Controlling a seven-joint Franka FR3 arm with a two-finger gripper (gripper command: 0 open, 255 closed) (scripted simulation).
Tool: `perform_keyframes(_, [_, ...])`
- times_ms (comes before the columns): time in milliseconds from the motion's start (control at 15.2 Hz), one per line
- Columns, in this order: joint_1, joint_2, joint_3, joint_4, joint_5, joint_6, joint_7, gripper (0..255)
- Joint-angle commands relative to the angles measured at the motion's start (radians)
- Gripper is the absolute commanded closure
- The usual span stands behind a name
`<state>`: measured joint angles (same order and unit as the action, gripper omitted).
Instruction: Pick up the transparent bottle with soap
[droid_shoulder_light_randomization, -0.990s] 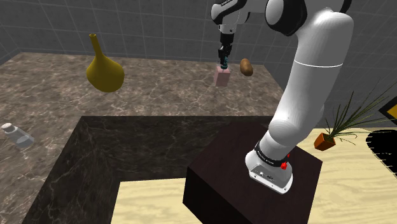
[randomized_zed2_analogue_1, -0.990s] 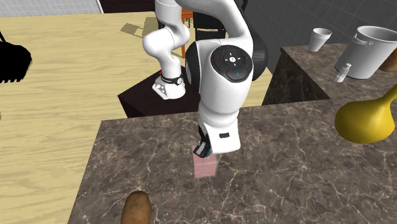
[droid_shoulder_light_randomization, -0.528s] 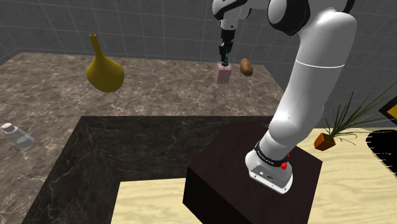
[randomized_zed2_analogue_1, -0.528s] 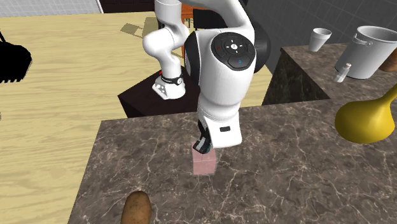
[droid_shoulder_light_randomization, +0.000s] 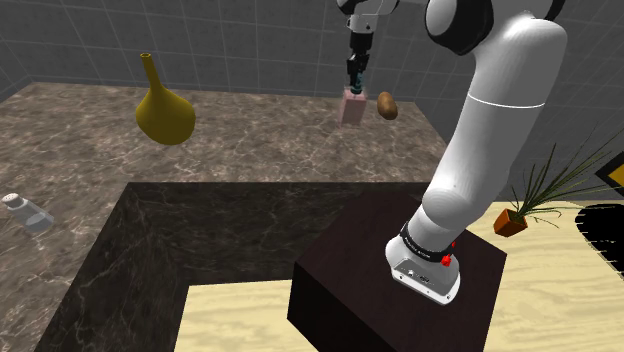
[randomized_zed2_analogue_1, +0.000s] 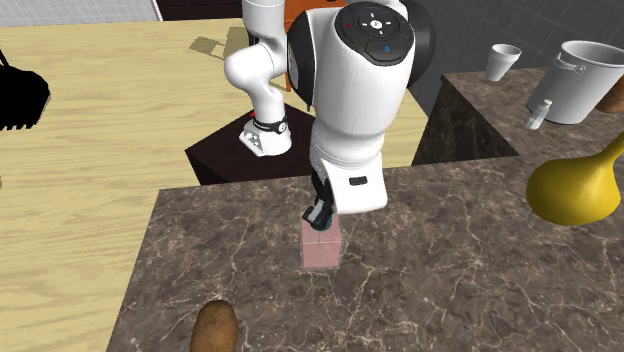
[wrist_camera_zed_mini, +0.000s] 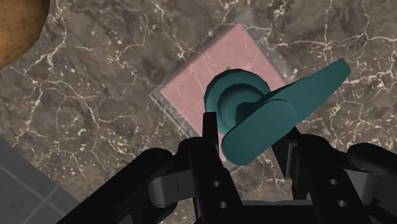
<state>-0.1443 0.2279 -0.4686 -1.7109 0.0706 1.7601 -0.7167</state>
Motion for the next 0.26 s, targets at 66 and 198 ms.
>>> perform_keyframes(66, [0.0, -0.006, -0.001, 0.034, -0.003, -0.039, 0.002, 255])
perform_keyframes(198, [0.0, -0.006, -0.001, 0.035, -0.003, -0.041, 0.002, 255])
